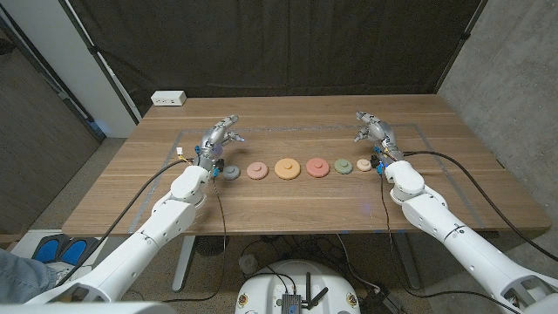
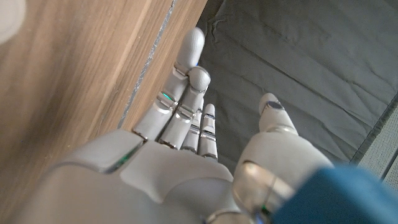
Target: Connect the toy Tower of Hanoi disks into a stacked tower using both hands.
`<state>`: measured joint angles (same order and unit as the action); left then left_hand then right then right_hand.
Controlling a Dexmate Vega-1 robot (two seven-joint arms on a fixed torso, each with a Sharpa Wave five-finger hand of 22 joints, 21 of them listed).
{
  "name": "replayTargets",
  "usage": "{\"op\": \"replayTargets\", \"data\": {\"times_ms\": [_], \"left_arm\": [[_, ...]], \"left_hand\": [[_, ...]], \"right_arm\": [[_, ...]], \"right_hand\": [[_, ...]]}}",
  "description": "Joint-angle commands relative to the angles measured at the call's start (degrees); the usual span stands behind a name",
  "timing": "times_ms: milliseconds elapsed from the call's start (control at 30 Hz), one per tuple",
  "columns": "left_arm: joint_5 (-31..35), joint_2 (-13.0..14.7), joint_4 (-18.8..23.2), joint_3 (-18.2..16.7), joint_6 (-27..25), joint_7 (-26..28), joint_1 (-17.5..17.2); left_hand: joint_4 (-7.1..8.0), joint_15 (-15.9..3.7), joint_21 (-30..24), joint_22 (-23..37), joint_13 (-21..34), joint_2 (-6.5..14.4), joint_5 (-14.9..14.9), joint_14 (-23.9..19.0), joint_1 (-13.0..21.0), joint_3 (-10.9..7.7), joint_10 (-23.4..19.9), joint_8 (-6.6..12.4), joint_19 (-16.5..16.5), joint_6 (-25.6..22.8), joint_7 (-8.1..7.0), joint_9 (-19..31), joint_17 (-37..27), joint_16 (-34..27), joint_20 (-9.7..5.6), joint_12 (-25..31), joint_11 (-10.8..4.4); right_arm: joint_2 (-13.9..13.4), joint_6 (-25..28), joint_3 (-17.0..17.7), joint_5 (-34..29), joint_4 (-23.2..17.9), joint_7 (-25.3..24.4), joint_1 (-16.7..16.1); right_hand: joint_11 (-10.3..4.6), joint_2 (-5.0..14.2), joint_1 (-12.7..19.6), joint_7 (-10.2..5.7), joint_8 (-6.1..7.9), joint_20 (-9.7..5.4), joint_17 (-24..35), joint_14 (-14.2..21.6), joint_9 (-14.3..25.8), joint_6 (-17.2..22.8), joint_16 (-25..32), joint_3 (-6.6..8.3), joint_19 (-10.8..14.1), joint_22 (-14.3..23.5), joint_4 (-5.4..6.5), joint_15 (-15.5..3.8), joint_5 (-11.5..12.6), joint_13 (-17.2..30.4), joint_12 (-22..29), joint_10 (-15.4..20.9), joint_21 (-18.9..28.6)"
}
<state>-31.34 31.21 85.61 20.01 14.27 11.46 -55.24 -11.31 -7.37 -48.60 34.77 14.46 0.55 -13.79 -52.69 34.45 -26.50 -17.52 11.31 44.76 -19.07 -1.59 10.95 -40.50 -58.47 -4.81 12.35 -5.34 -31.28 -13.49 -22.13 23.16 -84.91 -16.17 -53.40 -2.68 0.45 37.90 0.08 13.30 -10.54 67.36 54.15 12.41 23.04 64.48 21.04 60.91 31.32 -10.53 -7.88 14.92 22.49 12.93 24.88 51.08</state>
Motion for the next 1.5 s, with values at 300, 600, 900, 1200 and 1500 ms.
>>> {"op": "replayTargets", "data": {"times_ms": [300,600,900,1200,1500], "left_arm": [[6.51,1.59,0.77,0.73,-0.45,3.86,0.39],[12.98,2.67,1.43,1.43,-1.88,8.30,1.22],[21.63,2.51,1.95,3.20,-4.73,14.56,2.73],[24.02,1.77,1.11,4.27,-5.71,15.46,3.84],[30.28,1.74,2.55,5.05,-8.23,21.17,3.25]], "left_hand": [[0.25,-4.92,-1.31,0.04,0.59,-1.77,-1.12,-0.32,3.95,-0.22,0.05,-0.04,0.53,0.42,-1.11,0.38,-0.17,-1.74,-3.16,0.46,-1.43],[0.48,-4.91,-1.77,0.00,0.78,-2.26,-1.37,-0.59,5.11,0.01,-0.23,0.06,0.62,0.30,-1.00,0.46,-0.09,-2.41,-3.38,0.60,-1.39],[0.97,-5.02,-4.26,0.24,1.31,-2.87,-1.89,-3.40,7.37,0.83,-2.16,0.37,3.51,-0.34,-0.97,0.59,-0.86,-5.56,-5.64,1.37,-1.96],[1.14,-5.09,-5.88,0.15,1.38,-3.28,-2.15,-5.30,8.63,1.53,-1.38,0.16,5.52,-0.03,-1.06,0.63,-1.17,-7.55,-6.81,0.79,-1.92],[1.39,-5.05,-6.86,-0.13,1.16,-3.91,-2.13,-6.44,9.13,2.44,-3.49,0.82,6.42,-1.98,-1.69,0.63,-0.68,-8.60,-6.94,1.28,-2.91]], "right_arm": [[-1.37,4.77,-0.95,-8.55,-4.56,-7.83,-1.03],[-2.60,8.29,-1.47,-12.80,-7.61,-10.43,-1.35],[-4.16,12.51,-2.44,-19.33,-9.64,-13.76,-0.99],[-7.32,14.59,-2.73,-24.88,-10.53,-14.44,-0.90],[-9.70,17.80,-3.54,-31.85,-12.72,-16.24,-0.97]], "right_hand": [[-1.14,-1.30,4.04,-1.08,-0.25,-1.76,0.30,0.82,0.42,-0.25,1.68,0.73,-0.27,0.15,0.08,-4.75,1.33,1.38,0.23,-0.11,1.16],[-0.66,-1.73,5.98,-1.09,-0.10,-1.68,-1.25,-0.07,0.61,0.15,1.24,0.63,-1.24,-0.52,0.68,-4.71,1.78,2.42,-0.23,-1.41,1.30],[-0.26,-1.98,7.09,-0.33,-0.41,-1.69,-2.49,-0.13,0.72,-0.43,1.32,-0.02,-1.58,-1.20,0.97,-4.70,1.99,3.32,-0.43,-2.06,1.80],[0.04,-2.05,7.52,-0.92,-0.22,-1.67,-2.70,0.01,0.76,0.12,1.56,-0.26,-1.88,-1.54,1.02,-4.71,2.09,3.64,-0.59,-2.55,1.89],[0.13,-2.20,7.96,-0.98,-0.15,-1.64,-4.57,-1.28,0.83,0.59,0.63,-0.94,-2.86,-2.22,1.22,-4.68,2.16,4.25,-0.65,-2.88,1.97]]}}
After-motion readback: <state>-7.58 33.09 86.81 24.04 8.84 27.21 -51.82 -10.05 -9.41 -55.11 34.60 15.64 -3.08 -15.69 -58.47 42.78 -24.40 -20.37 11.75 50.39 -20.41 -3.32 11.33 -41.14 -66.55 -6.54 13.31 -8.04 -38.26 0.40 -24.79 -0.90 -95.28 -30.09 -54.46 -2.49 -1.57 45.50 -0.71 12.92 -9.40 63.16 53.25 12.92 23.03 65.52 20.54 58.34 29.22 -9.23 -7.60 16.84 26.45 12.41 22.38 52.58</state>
